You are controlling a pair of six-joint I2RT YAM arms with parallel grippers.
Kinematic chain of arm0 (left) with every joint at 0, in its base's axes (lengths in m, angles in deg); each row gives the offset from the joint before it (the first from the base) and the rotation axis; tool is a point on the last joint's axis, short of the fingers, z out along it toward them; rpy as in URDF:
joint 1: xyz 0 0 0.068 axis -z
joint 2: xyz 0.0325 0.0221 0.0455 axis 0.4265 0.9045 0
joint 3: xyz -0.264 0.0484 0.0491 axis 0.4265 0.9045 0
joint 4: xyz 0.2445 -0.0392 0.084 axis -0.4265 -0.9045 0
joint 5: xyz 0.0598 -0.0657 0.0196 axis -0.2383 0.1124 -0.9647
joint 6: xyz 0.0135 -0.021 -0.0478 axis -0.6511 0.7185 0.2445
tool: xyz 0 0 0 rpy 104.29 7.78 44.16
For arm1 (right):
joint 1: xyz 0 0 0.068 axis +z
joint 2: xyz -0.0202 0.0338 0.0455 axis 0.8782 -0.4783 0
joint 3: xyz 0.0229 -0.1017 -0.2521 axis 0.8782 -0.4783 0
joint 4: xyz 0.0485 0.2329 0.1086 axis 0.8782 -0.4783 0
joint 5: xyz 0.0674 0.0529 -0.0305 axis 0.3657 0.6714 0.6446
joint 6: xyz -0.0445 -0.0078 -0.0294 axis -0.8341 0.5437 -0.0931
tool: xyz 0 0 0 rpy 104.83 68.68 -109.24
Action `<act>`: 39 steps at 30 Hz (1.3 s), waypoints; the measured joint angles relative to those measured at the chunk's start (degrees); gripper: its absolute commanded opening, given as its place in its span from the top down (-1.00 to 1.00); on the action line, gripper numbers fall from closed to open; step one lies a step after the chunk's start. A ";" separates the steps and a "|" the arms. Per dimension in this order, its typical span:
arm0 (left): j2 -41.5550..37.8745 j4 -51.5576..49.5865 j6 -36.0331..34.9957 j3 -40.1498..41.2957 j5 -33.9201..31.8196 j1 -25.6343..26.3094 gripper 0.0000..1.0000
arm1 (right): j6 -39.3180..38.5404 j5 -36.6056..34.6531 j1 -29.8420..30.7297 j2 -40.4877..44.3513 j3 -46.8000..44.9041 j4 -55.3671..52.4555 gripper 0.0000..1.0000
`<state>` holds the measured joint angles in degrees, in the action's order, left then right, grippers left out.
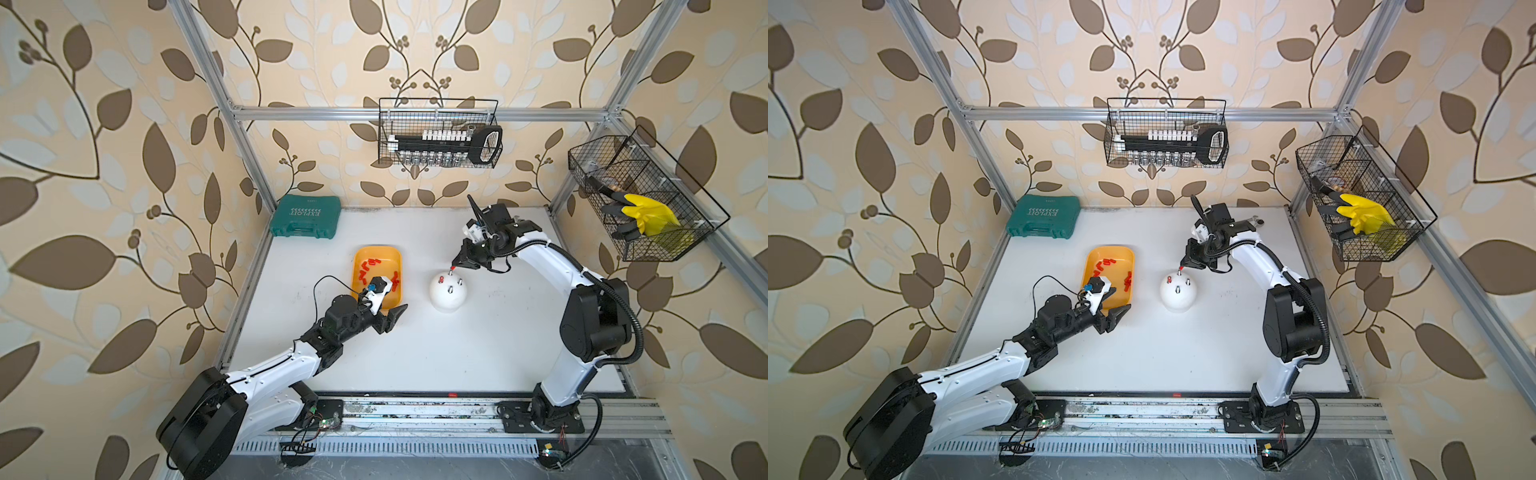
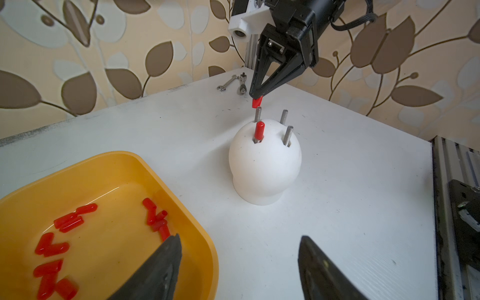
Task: Cover the protruding screws with screw protection sleeves
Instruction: Attach the screw protection sleeve to the screw.
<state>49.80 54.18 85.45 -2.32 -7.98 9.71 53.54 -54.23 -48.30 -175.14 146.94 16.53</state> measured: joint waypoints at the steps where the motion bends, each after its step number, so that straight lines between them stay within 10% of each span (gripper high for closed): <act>1: 0.00 0.00 0.00 -0.02 0.13 0.00 -0.46 | 0.02 -0.11 0.00 0.00 0.17 0.04 0.87; 39: 0.00 0.00 0.00 -0.28 0.92 0.00 -0.46 | -0.94 -2.47 1.55 0.00 1.44 -0.94 0.91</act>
<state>49.80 54.18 85.45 -2.60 -7.06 9.71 52.60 -56.70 -46.75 -175.14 148.38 15.59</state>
